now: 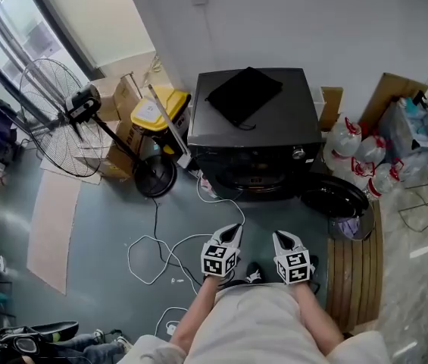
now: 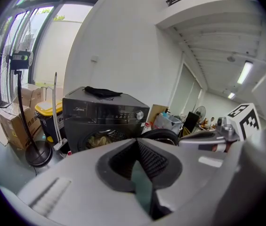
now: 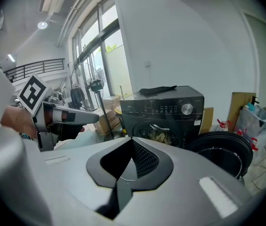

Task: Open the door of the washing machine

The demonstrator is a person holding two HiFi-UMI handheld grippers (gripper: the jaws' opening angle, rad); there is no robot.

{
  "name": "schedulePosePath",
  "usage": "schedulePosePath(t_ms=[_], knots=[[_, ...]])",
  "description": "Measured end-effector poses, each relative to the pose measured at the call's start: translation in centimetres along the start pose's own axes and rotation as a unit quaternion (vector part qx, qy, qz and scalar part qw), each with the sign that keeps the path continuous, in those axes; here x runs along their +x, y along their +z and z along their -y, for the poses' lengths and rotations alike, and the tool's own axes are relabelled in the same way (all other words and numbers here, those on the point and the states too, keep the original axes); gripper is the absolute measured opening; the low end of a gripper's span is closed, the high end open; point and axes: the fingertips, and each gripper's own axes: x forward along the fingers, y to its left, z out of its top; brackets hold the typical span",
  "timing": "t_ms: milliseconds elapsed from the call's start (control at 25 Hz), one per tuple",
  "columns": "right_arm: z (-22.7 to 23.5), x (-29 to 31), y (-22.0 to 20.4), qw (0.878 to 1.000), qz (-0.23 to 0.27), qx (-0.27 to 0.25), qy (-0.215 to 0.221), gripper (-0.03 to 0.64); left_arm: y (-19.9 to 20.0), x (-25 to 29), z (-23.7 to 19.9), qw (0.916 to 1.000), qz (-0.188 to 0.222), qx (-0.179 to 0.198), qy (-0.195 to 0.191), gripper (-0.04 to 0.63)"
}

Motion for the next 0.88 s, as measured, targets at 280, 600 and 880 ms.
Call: schedulePosePath(t_ms=[280, 600, 880], knots=[[-0.23, 0.01, -0.24, 1.000, -0.001, -0.001, 0.002, 0.002, -0.42, -0.24, -0.41, 1.0000, 0.002, -0.007, 0.004, 0.058], [0.01, -0.01, -0.12, 1.000, -0.002, 0.003, -0.001, 0.002, -0.32, 0.03, -0.35, 1.0000, 0.000, -0.009, 0.000, 0.058], [0.27, 0.22, -0.24, 1.000, -0.004, 0.006, -0.002, 0.002, -0.53, 0.02, -0.64, 0.9999, 0.000, -0.014, 0.004, 0.058]])
